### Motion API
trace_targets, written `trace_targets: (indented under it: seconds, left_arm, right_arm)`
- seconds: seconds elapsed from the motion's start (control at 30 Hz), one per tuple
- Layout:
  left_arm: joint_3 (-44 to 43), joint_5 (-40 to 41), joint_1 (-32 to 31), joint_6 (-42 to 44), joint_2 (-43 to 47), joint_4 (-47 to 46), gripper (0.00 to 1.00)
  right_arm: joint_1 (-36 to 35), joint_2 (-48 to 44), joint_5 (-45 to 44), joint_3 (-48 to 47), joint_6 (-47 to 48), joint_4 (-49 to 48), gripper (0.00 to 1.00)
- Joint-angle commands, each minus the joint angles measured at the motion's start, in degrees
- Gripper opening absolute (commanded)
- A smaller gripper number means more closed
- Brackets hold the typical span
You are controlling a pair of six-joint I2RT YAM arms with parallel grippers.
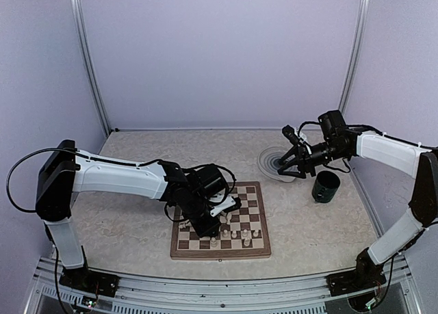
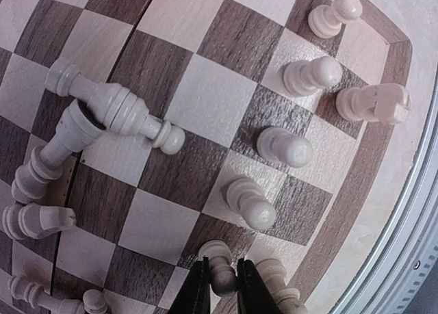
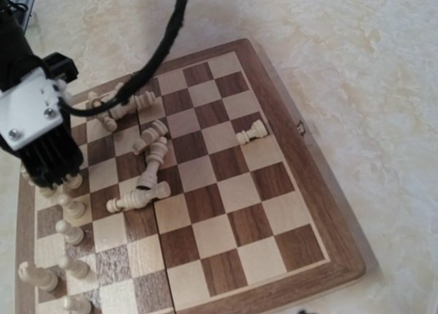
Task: Set up the chess pieces on the board
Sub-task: Place the pawn on d2, then pick up the pawn from the chessboard.
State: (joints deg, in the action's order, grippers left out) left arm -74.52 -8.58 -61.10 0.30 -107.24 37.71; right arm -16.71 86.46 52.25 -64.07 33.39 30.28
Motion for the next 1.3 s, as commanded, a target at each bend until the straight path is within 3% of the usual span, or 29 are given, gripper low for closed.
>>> trace_targets:
  seconds: [0.0, 0.47, 0.67, 0.8, 0.87, 1.03, 1.27]
  left_arm:
    - [-0.80, 0.98, 0.20, 0.59, -1.13, 1.88, 0.22]
    - [-1.55, 2.83, 1.81, 1.46, 2.22, 1.34, 0.36]
    - [-1.28, 0.96, 6.32, 6.38, 7.47, 5.59, 0.42]
    - [-1.85, -2.42, 9.92, 7.18, 11.28, 3.08, 0.43]
    - [-1.91, -2.77, 11.39, 6.02, 12.51, -0.74, 0.43]
    - [-3.12, 5.89, 13.64, -3.96, 11.25, -11.79, 0.46]
    - [-9.25, 11.78, 15.83, -13.08, 0.96, -11.79, 0.46]
  right_arm:
    - [0.19, -0.14, 1.03, -0.80, 0.10, 0.35, 0.48]
    - [0.19, 0.07, 1.14, -1.22, 0.08, 0.68, 0.48]
    - [-0.51, 1.27, 1.14, -1.61, 0.04, 0.58, 0.48]
    - [-2.90, 3.08, -1.32, -3.82, 0.16, 1.23, 0.47]
    - [-4.68, 4.93, -3.83, -5.52, -0.25, 1.10, 0.47]
    - [-9.37, 11.58, -8.88, -11.86, -2.61, 2.10, 0.44]
    - [-14.03, 19.72, -14.40, -18.88, 1.52, 2.80, 0.44]
